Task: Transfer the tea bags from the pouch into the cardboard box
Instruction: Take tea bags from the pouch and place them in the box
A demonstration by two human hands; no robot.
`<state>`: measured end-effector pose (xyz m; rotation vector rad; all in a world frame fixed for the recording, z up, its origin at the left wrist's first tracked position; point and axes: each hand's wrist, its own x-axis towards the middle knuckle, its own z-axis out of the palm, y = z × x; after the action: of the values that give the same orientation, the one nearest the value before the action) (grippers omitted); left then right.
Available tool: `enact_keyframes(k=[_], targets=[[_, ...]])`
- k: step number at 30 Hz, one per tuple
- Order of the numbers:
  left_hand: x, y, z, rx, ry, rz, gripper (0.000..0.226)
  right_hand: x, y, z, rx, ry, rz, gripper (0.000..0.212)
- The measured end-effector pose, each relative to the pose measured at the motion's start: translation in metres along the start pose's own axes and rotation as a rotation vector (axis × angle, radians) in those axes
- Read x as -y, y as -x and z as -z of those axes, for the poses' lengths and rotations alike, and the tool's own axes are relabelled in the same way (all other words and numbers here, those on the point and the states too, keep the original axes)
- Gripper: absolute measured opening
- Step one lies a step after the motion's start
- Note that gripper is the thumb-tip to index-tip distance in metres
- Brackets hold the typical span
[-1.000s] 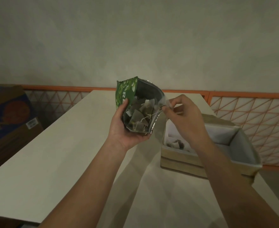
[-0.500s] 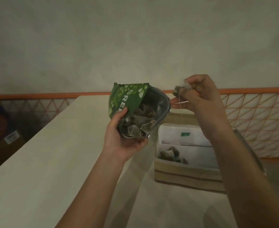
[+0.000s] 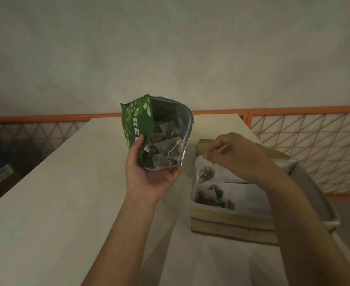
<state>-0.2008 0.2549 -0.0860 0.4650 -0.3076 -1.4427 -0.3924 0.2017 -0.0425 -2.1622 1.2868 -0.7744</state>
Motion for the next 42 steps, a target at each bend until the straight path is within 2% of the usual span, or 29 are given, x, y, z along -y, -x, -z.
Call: enact_keyframes(k=[3, 6, 10, 12, 14, 16, 25, 30, 33, 36, 38, 40, 42], targets=[[0.003, -0.004, -0.004, 0.002, -0.024, 0.006, 0.046, 0.003, 0.001, -0.009, -0.185, -0.199, 0.052, 0.014], [0.008, -0.006, -0.008, 0.021, -0.042, 0.019, 0.044, 0.015, 0.003, -0.017, -0.131, -0.363, 0.137, 0.022], [0.013, -0.007, -0.011, 0.032, -0.044, 0.032, 0.053, 0.023, -0.007, -0.024, 0.005, -0.121, 0.137, 0.046], [0.015, -0.008, -0.012, 0.037, -0.053, 0.051, 0.063, 0.02, -0.01, -0.028, -0.032, -0.037, 0.15, 0.038], [0.017, -0.01, -0.012, 0.043, -0.052, 0.069, 0.065, 0.014, -0.009, -0.031, -0.126, -0.093, 0.182, 0.021], [0.019, -0.014, -0.013, 0.04, -0.042, 0.071, 0.064, 0.008, -0.007, -0.029, -0.217, -0.184, 0.222, 0.014], [0.024, -0.025, -0.01, 0.085, -0.043, 0.096, 0.063, -0.01, 0.006, 0.003, -0.404, -0.717, 0.154, 0.015], [0.026, -0.024, -0.01, 0.092, -0.038, 0.083, 0.067, 0.0, 0.013, 0.01, -0.509, -0.844, 0.27, 0.015], [0.028, -0.023, -0.01, 0.086, -0.029, 0.068, 0.06, 0.004, 0.016, 0.01, -0.589, -0.914, 0.385, 0.016], [0.029, -0.023, -0.011, 0.091, -0.017, 0.069, 0.057, 0.005, 0.017, 0.011, -0.554, -0.989, 0.407, 0.016], [0.028, -0.023, -0.012, 0.092, -0.016, 0.077, 0.057, 0.003, 0.016, 0.012, -0.446, -1.103, 0.308, 0.015], [0.028, -0.023, -0.013, 0.095, -0.014, 0.081, 0.055, 0.0, 0.014, 0.01, -0.386, -1.012, 0.166, 0.017], [0.028, -0.023, -0.013, 0.095, -0.014, 0.084, 0.054, -0.007, 0.011, 0.006, -0.375, -0.705, 0.091, 0.019]])
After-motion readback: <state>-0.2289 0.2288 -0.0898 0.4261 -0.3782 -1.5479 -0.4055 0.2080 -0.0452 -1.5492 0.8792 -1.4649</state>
